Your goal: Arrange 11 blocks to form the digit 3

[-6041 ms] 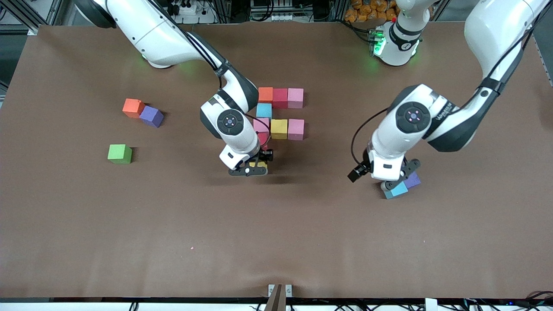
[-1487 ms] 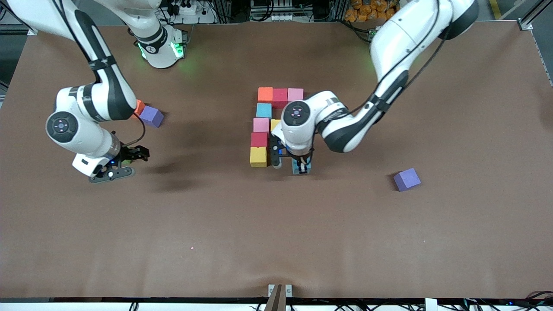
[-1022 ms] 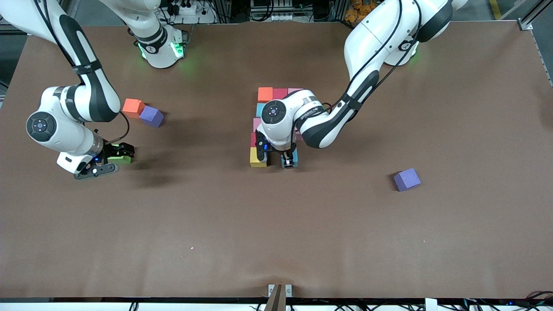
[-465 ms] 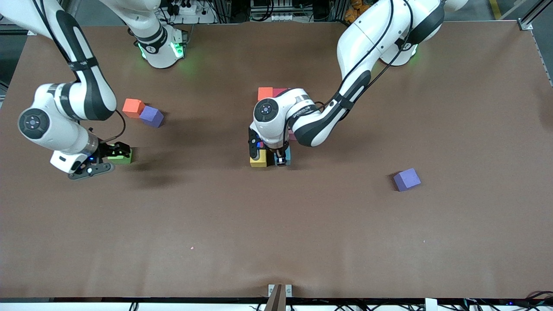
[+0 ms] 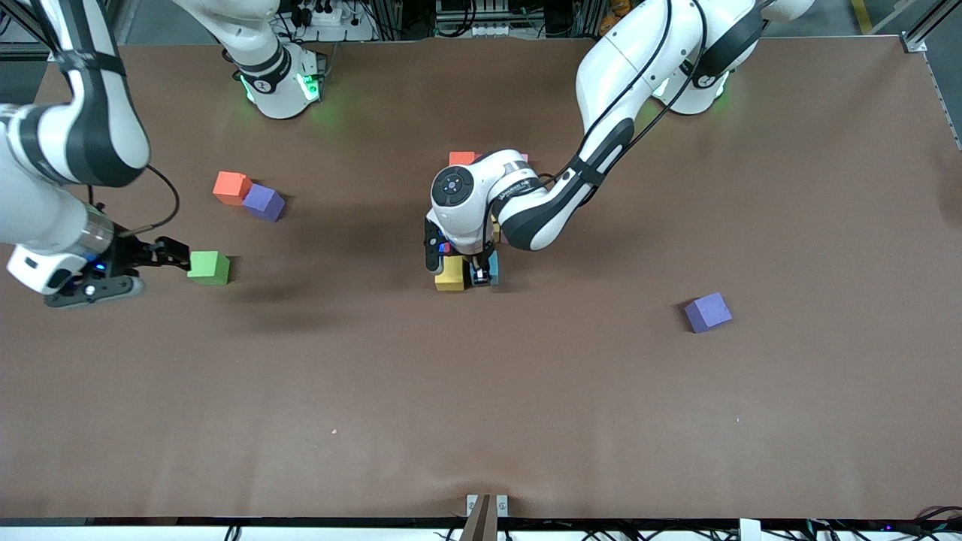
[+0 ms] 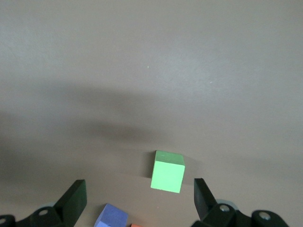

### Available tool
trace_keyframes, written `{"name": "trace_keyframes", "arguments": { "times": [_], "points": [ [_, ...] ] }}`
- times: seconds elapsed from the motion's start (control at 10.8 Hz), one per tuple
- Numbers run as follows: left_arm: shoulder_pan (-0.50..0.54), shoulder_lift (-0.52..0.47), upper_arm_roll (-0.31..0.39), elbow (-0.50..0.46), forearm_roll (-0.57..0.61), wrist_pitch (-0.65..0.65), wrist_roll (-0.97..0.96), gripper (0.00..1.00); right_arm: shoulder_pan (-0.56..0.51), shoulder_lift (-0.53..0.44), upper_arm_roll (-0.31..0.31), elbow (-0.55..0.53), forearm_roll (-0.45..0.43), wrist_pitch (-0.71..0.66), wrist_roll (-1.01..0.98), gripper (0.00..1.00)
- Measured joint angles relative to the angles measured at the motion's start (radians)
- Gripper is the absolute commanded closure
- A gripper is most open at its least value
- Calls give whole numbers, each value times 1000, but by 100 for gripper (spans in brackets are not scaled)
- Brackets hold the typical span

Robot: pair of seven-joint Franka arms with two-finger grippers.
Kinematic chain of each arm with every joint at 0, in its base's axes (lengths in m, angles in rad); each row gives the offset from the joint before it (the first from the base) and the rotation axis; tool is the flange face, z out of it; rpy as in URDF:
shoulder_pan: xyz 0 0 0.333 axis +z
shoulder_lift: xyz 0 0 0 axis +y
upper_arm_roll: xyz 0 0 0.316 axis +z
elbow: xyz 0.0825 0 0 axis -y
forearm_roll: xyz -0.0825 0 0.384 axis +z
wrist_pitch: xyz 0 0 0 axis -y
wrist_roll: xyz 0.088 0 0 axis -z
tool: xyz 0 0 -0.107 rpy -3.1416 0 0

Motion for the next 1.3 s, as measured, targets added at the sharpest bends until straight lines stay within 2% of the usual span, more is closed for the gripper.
{"name": "trace_keyframes", "arguments": {
  "times": [0.28, 0.46, 0.56, 0.74, 1.02, 1.3],
  "points": [
    [-9, 8, 9, 17, -7, -2, 0, 75, 12, -23, -22, 209, 1, -225, 55, 0],
    [-10, 15, 10, 28, -10, -2, 0, 54, 18, -32, -26, 328, 1, -354, 79, 0],
    [-10, 16, 10, 31, -10, -2, 0, 1, 20, -38, -27, 366, 1, -394, 94, 0],
    [-11, 20, 14, 36, -10, 3, 0, 0, 37, -40, -43, 404, 1, -436, 126, 0],
    [-12, 23, 24, 57, -80, 3, 0, 0, 111, -41, -121, 442, 1, -476, 136, 0],
    [-3, -19, 29, 83, -106, -73, 0, 0, 118, -41, -125, 491, 3, -488, 146, 0]
  ]
}}
